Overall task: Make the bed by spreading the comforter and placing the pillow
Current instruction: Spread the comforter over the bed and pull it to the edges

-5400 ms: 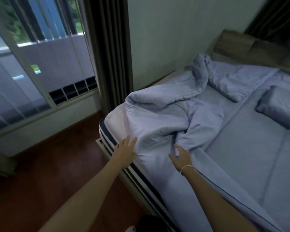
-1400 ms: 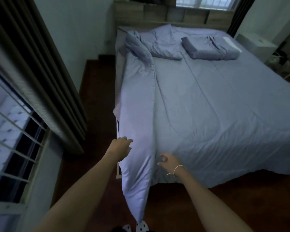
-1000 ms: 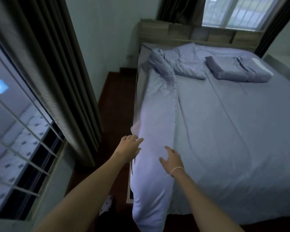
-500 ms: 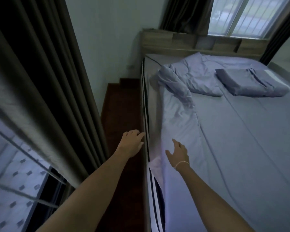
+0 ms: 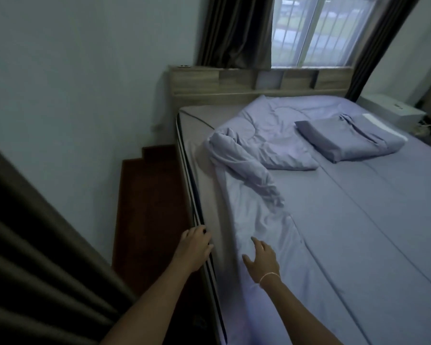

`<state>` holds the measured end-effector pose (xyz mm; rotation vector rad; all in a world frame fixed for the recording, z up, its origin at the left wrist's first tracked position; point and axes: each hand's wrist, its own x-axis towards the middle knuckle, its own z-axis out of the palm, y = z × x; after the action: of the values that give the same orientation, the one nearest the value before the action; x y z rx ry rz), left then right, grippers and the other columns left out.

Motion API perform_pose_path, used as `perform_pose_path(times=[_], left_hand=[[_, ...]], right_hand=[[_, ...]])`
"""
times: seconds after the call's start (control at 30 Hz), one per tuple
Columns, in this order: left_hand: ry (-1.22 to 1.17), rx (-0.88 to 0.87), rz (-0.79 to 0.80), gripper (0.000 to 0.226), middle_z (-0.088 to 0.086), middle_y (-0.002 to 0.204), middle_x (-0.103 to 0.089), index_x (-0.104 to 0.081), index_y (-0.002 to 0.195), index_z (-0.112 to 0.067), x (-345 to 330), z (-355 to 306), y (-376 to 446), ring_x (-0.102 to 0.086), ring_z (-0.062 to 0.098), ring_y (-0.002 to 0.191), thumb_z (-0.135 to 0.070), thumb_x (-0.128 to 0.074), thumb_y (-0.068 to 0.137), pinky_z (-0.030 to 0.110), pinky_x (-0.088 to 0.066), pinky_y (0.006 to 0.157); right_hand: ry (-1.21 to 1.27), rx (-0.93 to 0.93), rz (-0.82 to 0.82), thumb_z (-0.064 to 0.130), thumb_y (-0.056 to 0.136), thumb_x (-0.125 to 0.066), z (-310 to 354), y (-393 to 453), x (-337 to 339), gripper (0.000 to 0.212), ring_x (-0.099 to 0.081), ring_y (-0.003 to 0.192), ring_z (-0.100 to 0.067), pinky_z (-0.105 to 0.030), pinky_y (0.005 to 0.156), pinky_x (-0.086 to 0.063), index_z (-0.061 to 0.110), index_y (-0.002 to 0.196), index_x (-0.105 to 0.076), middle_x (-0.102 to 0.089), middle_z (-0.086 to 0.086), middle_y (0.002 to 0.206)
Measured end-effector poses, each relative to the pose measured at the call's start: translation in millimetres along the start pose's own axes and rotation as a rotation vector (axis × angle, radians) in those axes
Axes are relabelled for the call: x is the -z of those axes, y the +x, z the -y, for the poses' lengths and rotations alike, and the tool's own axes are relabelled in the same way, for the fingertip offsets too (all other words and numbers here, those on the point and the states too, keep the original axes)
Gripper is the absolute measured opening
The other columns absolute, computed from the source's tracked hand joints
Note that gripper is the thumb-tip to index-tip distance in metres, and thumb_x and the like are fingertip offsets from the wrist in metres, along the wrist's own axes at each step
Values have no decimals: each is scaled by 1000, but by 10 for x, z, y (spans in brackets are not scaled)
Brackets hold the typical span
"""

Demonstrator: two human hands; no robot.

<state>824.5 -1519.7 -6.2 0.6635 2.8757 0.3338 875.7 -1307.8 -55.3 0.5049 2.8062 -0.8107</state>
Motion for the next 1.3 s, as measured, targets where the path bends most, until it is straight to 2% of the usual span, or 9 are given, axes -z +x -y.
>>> perform_pose_path(times=[0.13, 0.37, 0.7, 0.8, 0.9, 1.07, 1.3], left_hand=[[22, -19, -4, 39, 6, 139, -42, -43, 134, -19, 385, 190, 859, -41, 23, 127, -28, -39, 96, 38, -30, 108], [24, -79, -105, 47, 6, 146, -37, -35, 141, -21, 970, 486, 2079, -35, 23, 135, -28, -44, 95, 40, -28, 113], [54, -159, -128, 51, 9, 151, -30, -33, 143, -23, 1306, 1296, 3723, -33, 27, 136, -35, -45, 95, 41, -27, 111], [57, -203, -103, 52, 8, 149, -32, -33, 142, -24, 1406, 1598, 4240, -36, 29, 134, -35, -47, 93, 45, -33, 109], [40, -225, -57, 51, 10, 146, -35, -35, 140, -23, 1511, 1920, 4720, -39, 31, 131, -33, -48, 92, 45, -35, 107], [14, -289, -31, 46, 10, 145, -38, -39, 136, -23, 1592, 2465, 5487, -39, 30, 131, -33, -49, 92, 44, -34, 108], [21, -350, 44, 48, 11, 148, -34, -39, 139, -22, 1593, 2795, 6431, -39, 30, 131, -33, -49, 93, 43, -32, 107]], right_hand=[[29, 1, -52, 45, 88, -55, 392, 831, 256, 65, -33, 138, -23, -41, 111, -35, 26, 146, -29, -37, -7, 149], [71, 49, -112, 40, 89, -57, 999, 2064, 651, 66, -28, 141, -28, -43, 116, -26, 17, 146, -32, -36, -9, 150], [121, 48, -210, 38, 85, -61, 1744, 3742, 865, 64, -40, 131, -29, -46, 109, -36, 22, 142, -37, -44, -11, 142], [103, -12, -247, 39, 87, -59, 1926, 4245, 848, 61, -44, 127, -31, -47, 107, -38, 18, 141, -39, -48, -12, 139], [102, -102, -233, 41, 88, -54, 2098, 4703, 803, 60, -42, 130, -32, -46, 108, -37, 22, 142, -36, -45, -12, 143], [163, -234, -263, 39, 85, -58, 2332, 5397, 780, 57, -46, 125, -33, -43, 105, -38, 21, 137, -42, -50, -13, 138], [233, -532, -282, 59, 79, -61, 2241, 6082, 986, 81, -28, 138, -37, -45, 115, -26, 34, 147, -23, -30, -19, 150]])
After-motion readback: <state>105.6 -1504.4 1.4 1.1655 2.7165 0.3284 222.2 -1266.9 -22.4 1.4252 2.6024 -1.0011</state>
